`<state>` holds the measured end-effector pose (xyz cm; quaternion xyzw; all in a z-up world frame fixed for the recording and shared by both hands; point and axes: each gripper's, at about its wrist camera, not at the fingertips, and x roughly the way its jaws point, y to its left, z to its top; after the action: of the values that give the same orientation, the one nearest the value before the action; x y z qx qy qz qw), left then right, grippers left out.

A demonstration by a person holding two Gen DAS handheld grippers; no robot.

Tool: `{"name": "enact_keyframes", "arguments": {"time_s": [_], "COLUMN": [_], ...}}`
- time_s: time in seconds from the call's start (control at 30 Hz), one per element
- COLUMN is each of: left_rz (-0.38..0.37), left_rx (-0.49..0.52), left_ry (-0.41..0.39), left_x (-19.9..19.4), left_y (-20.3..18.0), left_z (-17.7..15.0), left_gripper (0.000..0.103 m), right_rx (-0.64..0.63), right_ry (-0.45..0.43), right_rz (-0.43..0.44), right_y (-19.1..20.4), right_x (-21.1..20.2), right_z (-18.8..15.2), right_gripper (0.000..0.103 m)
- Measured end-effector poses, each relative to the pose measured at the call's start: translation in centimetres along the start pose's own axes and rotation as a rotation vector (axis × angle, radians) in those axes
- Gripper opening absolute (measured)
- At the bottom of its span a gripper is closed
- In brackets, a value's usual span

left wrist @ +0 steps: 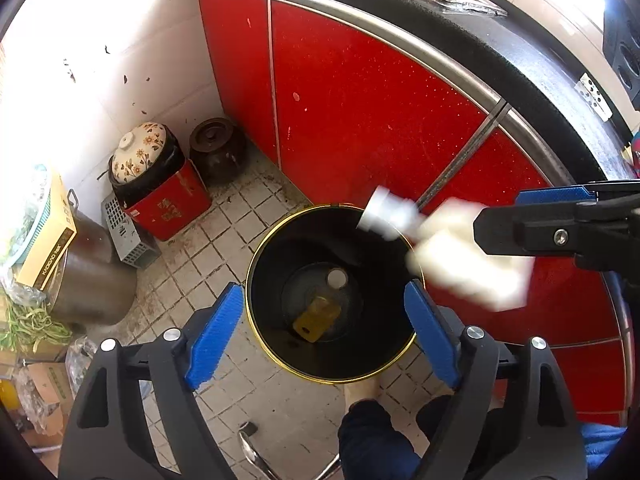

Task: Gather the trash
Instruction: 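Carry cup and foam brush over the black bin and release both, then return both open tools to the counter toward the remaining trash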

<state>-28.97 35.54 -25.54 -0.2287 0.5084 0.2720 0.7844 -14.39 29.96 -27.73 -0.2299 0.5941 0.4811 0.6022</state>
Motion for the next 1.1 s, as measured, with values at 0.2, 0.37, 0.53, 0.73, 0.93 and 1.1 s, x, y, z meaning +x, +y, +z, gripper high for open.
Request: {"name": "enact_keyframes", "arguments": {"time_s": [0.2,0.37,0.53,0.73,0.93,1.1], "left_rz": [0.012,0.054,0.062,-0.075,-0.240,-0.344], "left_rx": [-0.006,0.002,0.074,0.251,0.508,0.654], "left_ry": [-0.006,-0.022,-0.051,-0.109,-0.174,-0.207], "left_x": [-1.0,-3.1,-6.5,-9.5,-11.9,-13.5], "left_y": [0.0,-1.0,-4.4,-13.4,-26.7,-36.5], "left_z": [-0.3,-0.3,0.6,2.9,4.9,4.8], "left_gripper": [0.081,0.095,0.096,0.096,0.096,0.096], "right_rx": [-0.008,-0.007,-0.003,0.119,0.366,0.587], "right_ry": [-0.020,-0.064,-0.202,-0.392,-0.517,-0.586], "right_rz": [0.009,0.015,-0.032,-0.165,-0.354,-0.436], "right_y": [0.4,0.1,-2.3,-9.2,-17.9,-23.9], "right_x": [-1.0,-4.1,-11.5,-21.9,-30.8,-36.4], "right_z": [0.1,-0.5,-2.6,-7.4,-15.4,-23.4], "right_gripper": [0.079,0.084,0.089,0.089,0.089,0.090]}}
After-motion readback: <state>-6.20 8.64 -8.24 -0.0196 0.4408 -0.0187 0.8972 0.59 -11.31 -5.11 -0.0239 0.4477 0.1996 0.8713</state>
